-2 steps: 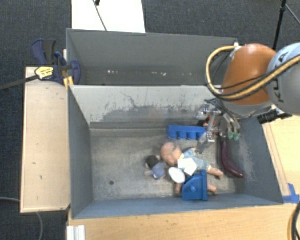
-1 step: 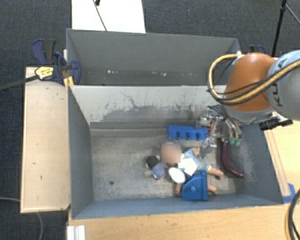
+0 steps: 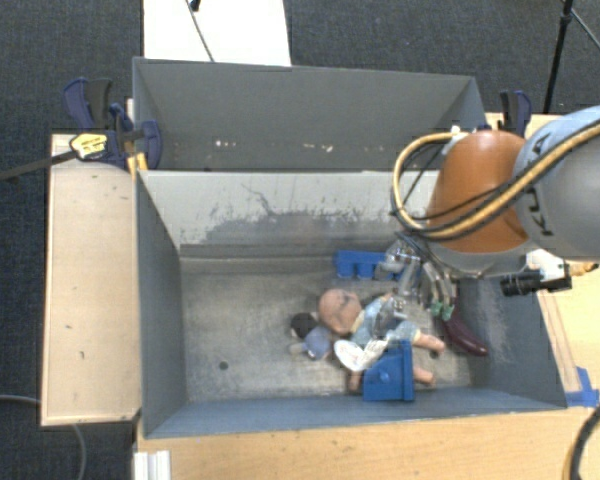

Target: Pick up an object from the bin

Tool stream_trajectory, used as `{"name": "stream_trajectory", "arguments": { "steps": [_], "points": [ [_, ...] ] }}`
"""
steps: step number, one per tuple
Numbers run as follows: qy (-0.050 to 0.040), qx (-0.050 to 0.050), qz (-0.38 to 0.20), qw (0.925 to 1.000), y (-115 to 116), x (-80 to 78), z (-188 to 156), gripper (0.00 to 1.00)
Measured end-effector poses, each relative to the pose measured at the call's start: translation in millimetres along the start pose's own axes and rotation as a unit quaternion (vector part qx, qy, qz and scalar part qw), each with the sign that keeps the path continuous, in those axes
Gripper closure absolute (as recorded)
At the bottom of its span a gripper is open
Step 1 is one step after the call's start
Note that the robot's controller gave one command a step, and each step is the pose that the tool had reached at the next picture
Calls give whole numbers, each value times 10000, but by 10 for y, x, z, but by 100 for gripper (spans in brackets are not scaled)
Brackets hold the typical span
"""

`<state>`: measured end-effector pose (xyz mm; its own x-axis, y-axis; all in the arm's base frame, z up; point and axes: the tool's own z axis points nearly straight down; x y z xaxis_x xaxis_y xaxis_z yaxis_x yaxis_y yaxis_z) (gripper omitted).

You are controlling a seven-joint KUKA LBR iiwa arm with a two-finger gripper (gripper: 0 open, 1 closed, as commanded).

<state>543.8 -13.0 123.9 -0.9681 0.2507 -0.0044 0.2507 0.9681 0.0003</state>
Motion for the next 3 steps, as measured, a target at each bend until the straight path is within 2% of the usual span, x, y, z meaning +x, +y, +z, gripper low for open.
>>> {"name": "stream_trajectory", "arguments": {
  "steps": [1,2,3],
  "points": [
    [1,-14,-1028,9947,37,18,378,0],
    [18,-8,-1026,9947,-3,-38,499,100],
    [18,-8,-1026,9947,-3,-38,500,100]
  ]
}}
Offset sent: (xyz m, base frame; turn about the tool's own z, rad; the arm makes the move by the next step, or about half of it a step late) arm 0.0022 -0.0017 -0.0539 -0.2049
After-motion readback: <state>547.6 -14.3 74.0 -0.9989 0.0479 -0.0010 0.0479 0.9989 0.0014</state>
